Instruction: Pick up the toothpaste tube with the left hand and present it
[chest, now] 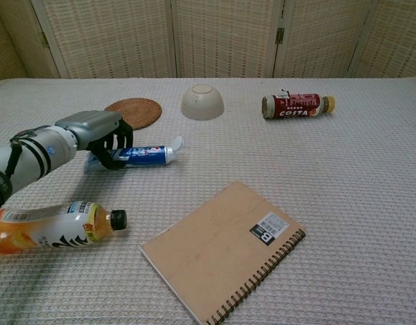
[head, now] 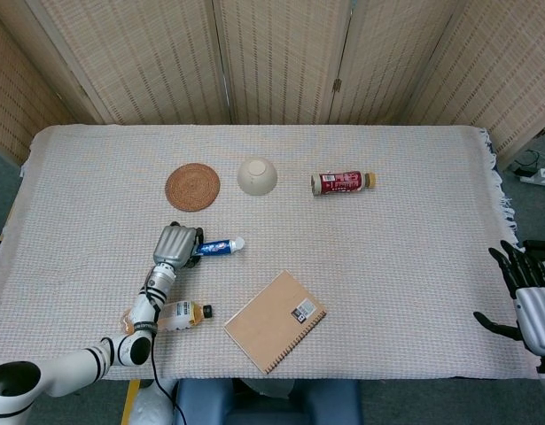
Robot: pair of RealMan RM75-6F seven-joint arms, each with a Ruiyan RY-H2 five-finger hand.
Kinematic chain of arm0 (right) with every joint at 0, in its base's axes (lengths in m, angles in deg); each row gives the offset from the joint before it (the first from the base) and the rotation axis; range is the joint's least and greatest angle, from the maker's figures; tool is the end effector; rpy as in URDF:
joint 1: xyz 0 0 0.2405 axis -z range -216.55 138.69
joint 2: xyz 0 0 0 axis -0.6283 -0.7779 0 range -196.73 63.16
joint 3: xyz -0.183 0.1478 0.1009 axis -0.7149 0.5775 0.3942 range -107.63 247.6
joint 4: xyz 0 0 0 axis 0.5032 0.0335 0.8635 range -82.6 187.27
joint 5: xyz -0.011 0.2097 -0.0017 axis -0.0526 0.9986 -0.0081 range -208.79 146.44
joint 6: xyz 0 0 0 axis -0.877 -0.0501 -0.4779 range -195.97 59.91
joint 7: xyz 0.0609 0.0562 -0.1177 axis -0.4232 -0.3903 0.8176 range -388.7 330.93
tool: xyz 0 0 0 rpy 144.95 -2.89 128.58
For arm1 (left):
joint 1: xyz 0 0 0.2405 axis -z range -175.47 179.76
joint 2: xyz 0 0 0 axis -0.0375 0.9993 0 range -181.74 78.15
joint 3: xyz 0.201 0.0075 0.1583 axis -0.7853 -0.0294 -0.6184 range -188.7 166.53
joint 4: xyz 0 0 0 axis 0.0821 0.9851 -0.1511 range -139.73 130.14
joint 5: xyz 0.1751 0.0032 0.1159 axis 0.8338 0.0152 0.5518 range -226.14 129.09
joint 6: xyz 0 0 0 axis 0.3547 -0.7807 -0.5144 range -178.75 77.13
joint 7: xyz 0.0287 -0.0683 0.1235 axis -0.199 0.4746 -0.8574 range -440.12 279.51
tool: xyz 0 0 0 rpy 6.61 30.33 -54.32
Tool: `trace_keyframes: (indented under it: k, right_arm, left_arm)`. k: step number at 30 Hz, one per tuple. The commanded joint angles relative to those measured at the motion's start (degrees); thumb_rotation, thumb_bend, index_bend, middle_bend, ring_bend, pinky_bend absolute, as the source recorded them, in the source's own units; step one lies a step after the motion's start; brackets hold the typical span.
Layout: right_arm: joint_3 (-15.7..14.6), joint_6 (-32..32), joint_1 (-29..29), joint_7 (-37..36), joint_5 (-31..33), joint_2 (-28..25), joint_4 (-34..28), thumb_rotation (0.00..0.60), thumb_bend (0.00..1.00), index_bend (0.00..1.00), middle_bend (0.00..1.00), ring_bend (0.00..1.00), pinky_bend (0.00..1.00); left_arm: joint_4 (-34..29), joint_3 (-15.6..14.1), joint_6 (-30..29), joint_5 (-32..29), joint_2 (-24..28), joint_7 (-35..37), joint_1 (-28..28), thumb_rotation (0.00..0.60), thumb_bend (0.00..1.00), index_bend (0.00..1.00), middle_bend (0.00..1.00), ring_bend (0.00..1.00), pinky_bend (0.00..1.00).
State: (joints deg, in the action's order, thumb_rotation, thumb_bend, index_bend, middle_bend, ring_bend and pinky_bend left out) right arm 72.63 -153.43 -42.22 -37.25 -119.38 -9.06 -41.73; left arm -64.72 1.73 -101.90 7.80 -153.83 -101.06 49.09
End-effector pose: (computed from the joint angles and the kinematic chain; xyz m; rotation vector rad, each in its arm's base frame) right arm -0.3120 -0.1717 0.1899 1.3769 -0.9514 0.9579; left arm -0.1750 0.3948 -0.0534 -1.7335 -0.9356 -0.7782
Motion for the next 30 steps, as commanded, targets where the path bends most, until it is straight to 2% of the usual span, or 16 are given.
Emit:
trace_keyframes:
  k: [1,6,9,13,20,25,30]
  right_arm:
    - [-0.02,0.01,-0.17,0.37,-0.43,-0.19,-0.29,0.6,0.21,0.0,0.0,0.0,0.0]
    - [-0.42,0.32,-1.29,0.47,-3.4,-1.28,-1.26,0.6,0.21,0.0,0.0,0.0,0.0]
    - [-0.36,0.84,-2.46,0.23,-5.22,-1.93,-2.47,0.6,0.21,0.0,0.0,0.0,0.0]
    - [0.16,2.66,-5.46,0.34,-8.64,-3.2,-5.69,0.6,0.21,0.01,0.02,0.01,0.0]
    - [1.97,8.66,-12.28,4.24,-12.99,-3.54,-11.42,0.6,0.29,0.2,0.04,0.01,0.0]
    - [3.34,15.42,-17.46,7.49,-12.36,-2.41,-15.23,0.6,0.29,0.22,0.04,0.0,0.0]
    - [4.52,20.81,-21.57,9.76,-9.99,-0.36,-16.79,0.6,0.29,0.22,0.03,0.0,0.0]
  left_arm:
    - [0.72,-1.65,-0.6,6.67,1.29,6.97,-0.79,0.6,0.66,0.71,0.71,0.62,0.55]
    - [-2.08,-3.55,-4.66,16.17,4.84,17.04,-1.91,0.6,0.74,0.76,0.76,0.67,0.62]
    - [-5.07,-3.95,-6.6,19.48,7.1,20.64,-2.28,0.6,0.75,0.76,0.76,0.68,0.63]
    - [-12.0,-3.87,-7.49,22.19,11.0,23.99,-2.32,0.6,0.76,0.77,0.77,0.69,0.63]
    - [-24.98,-3.29,-4.47,22.25,16.95,23.49,-1.17,0.6,0.78,0.77,0.77,0.69,0.63]
    - [-31.11,-1.98,-2.85,19.95,18.45,21.18,-0.18,0.6,0.78,0.77,0.77,0.69,0.63]
    - [-34.52,-1.09,-1.85,17.38,18.73,17.84,0.81,0.6,0.78,0.77,0.77,0.69,0.63]
